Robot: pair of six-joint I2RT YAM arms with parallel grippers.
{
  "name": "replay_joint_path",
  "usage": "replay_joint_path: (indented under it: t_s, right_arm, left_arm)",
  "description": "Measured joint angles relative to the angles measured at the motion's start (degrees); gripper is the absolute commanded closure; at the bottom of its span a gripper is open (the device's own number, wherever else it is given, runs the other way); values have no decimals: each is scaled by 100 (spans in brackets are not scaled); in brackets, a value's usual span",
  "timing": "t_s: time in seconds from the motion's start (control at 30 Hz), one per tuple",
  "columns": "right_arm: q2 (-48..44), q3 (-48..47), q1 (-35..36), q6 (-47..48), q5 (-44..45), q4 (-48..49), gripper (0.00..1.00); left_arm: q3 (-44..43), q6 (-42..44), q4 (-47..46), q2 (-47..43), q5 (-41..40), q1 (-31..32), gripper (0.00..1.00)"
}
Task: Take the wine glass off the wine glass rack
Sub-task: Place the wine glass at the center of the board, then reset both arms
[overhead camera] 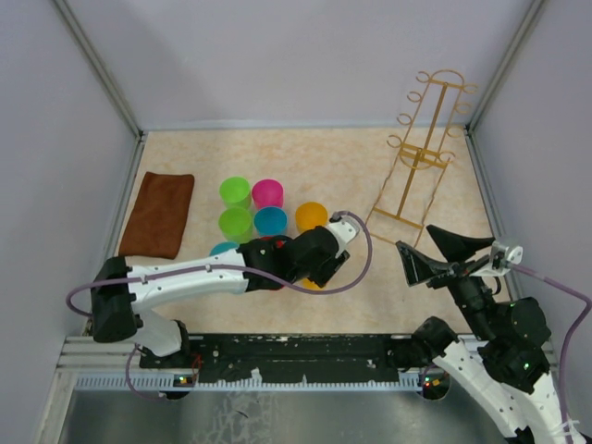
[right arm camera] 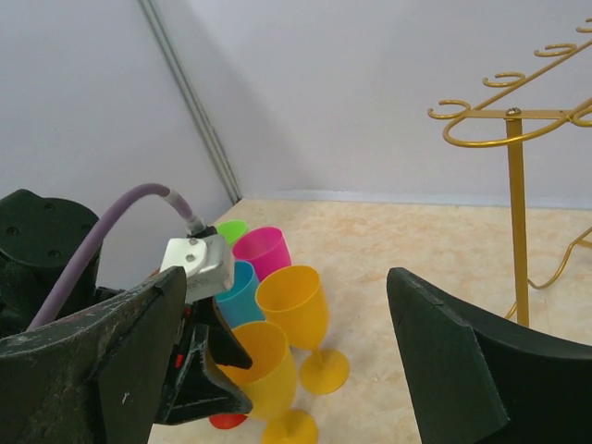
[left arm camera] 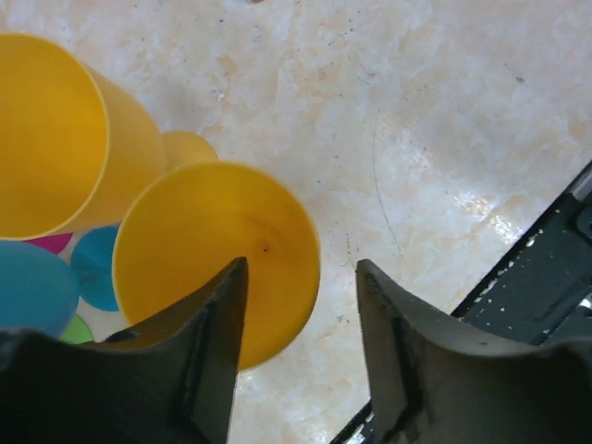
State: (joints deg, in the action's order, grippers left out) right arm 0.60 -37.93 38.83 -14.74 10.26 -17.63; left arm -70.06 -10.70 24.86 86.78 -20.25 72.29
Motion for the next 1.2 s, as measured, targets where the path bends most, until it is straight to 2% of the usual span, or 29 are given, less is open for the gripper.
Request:
replay_joint_path:
  t_s: [0.2, 0.23, 0.33, 0.43, 0.53, 0.63, 0.73, 0.8, 1.0, 1.2]
  right_arm:
    - [0, 0, 0, 2, 20, 20, 11]
    - [0, 0, 0, 2, 11, 44, 11]
    - [44, -22, 0, 2, -90, 153, 10]
    - [483, -472, 0, 33, -170, 20, 6]
    - [1429, -1486, 0, 225, -186, -275, 1]
    - [2579, -2763, 0, 529, 2, -664, 1]
    - [3742, -3917, 0, 885, 651, -1067, 1]
    - [4325, -4339, 0, 1088, 1032, -1274, 1]
    - [5375, -4852, -2, 1300, 1574, -1853, 1]
    - [4970, -4629, -11, 1115, 1335, -1722, 1]
  left_arm:
    - [-35, -24, 120, -654, 168, 9, 4]
    - [-4, -39, 28, -922, 164, 11, 1]
    - [170, -61, -345, -1864, 59, -20, 1]
    - [227, -76, -546, -2693, 68, -363, 0]
    - [203, -127, -514, -3097, 186, -1416, 1]
    - [85, -166, -262, -3174, 120, -2514, 1]
    - [-157, -254, 254, -3156, -142, -3366, 1]
    - [-339, -304, 476, -3215, -507, -3777, 1]
    - [-376, -376, 562, -3884, -1547, -3956, 1]
    - [-472, -387, 570, -4260, -2227, -3956, 1]
